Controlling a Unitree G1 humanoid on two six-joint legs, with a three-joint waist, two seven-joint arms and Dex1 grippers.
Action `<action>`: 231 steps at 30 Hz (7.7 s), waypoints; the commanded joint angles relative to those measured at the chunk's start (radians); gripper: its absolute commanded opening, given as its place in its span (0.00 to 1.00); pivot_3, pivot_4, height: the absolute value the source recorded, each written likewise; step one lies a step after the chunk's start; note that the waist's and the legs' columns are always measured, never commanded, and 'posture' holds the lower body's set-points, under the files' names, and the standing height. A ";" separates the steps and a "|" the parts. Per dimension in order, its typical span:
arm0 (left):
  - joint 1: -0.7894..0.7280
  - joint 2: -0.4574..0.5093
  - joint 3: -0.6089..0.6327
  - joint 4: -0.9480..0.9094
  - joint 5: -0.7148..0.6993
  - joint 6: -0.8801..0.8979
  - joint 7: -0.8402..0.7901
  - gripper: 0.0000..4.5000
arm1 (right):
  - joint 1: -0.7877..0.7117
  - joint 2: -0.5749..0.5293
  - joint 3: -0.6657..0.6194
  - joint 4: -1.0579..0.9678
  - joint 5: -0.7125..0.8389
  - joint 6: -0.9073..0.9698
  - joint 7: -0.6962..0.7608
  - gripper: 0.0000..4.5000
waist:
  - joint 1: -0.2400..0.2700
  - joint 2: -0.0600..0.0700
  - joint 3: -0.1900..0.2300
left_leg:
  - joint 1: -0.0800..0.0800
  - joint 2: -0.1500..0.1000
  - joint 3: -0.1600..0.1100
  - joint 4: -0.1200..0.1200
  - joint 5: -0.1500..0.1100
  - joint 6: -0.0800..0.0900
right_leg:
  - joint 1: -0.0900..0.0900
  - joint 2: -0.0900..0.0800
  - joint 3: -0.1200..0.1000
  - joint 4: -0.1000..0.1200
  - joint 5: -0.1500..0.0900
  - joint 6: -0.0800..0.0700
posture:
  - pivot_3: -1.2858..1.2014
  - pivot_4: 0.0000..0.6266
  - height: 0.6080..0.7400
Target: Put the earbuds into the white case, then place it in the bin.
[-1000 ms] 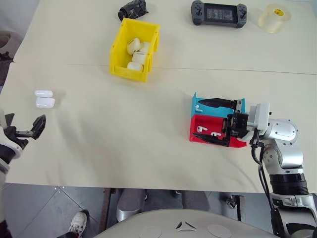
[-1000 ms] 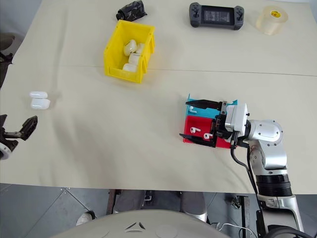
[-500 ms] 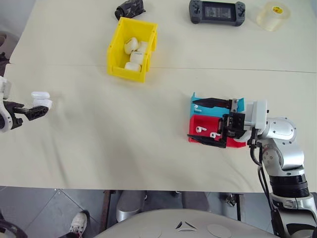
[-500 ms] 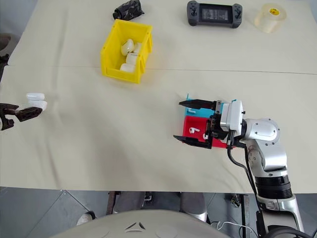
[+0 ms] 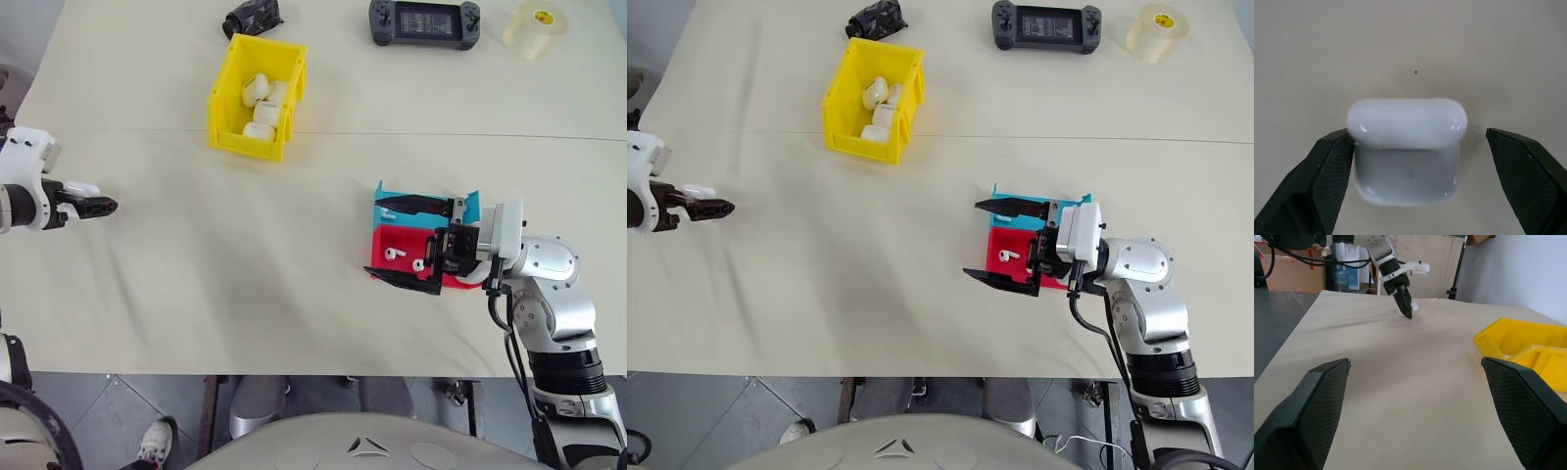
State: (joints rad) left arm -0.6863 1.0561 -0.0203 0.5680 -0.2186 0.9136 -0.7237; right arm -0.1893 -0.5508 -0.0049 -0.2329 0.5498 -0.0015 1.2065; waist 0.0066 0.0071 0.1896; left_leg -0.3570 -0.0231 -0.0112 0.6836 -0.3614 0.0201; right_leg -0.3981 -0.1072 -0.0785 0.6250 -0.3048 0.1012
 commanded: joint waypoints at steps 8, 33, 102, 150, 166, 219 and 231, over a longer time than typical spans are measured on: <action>-0.053 -0.008 -0.008 0.036 0.070 0.113 0.020 0.99 | -0.003 0.013 -0.001 -0.036 -0.001 -0.018 -0.023 1.00 | -0.005 0.000 0.000 | 0.000 0.000 0.000 0.001 0.000 0.000 | 0.000 0.000 0.000 0.001 0.000 0.000 | 0.52 0.24 1.00; 0.081 0.034 0.053 -0.094 0.090 0.173 -0.010 0.99 | 0.029 0.005 -0.011 -0.052 -0.007 -0.016 -0.042 1.00 | -0.011 0.000 0.000 | 0.002 0.001 0.002 0.000 0.000 0.000 | 0.000 -0.001 0.003 0.002 0.000 0.000 | 0.52 0.24 1.00; 0.700 -0.586 0.373 -0.815 -0.318 -0.842 -0.365 0.61 | 0.161 -0.131 -0.159 -0.042 -0.001 -0.001 -0.037 1.00 | 0.006 -0.001 -0.001 | 0.004 0.000 0.001 0.000 0.001 0.000 | 0.004 -0.004 0.001 -0.004 0.000 0.000 | 0.52 0.24 1.00; 0.396 -0.773 -0.080 -0.696 -0.387 -1.049 -0.586 0.61 | 0.104 -0.731 -0.027 -0.504 -0.092 0.896 -0.406 1.00 | 0.031 0.006 -0.003 | -0.002 -0.002 -0.001 0.002 0.001 0.006 | 0.006 -0.003 0.001 -0.018 0.004 0.007 | 0.52 0.24 1.00; 0.391 -0.785 -0.100 -0.717 -0.388 -1.005 -0.568 0.61 | -0.197 -0.684 0.306 -0.467 -0.256 0.938 -0.315 0.91 | 0.019 0.006 -0.003 | -0.003 -0.002 -0.001 0.003 0.001 0.005 | 0.005 -0.003 0.000 -0.018 0.005 0.008 | 0.52 0.24 1.00; 0.407 -0.772 -0.072 -0.727 -0.412 -0.998 -0.565 0.61 | 0.042 -0.459 -0.035 -0.450 -0.277 0.598 -0.168 0.12 | 0.020 0.006 -0.003 | -0.003 -0.002 -0.001 0.006 0.002 0.005 | 0.006 -0.002 0.000 -0.016 0.005 0.009 | 0.52 0.24 1.00; 0.349 -0.749 -0.057 -0.662 -0.425 -0.949 -0.613 0.61 | 0.146 -0.006 -0.198 -0.604 0.013 0.432 -0.440 0.12 | 0.017 0.005 -0.003 | -0.003 -0.001 -0.001 0.007 0.001 0.005 | 0.006 0.000 0.001 -0.013 0.006 0.010 | 0.52 0.24 1.00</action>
State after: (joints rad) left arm -0.3263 0.2971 -0.0901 -0.0955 -0.6219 -0.0424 -1.3275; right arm -0.0267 -0.5690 -0.1977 -0.7825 0.5170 0.4371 0.8229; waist 0.0240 0.0126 0.1867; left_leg -0.3599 -0.0248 -0.0121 0.6902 -0.3599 0.0252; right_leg -0.3923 -0.1077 -0.0775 0.6120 -0.2992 0.1112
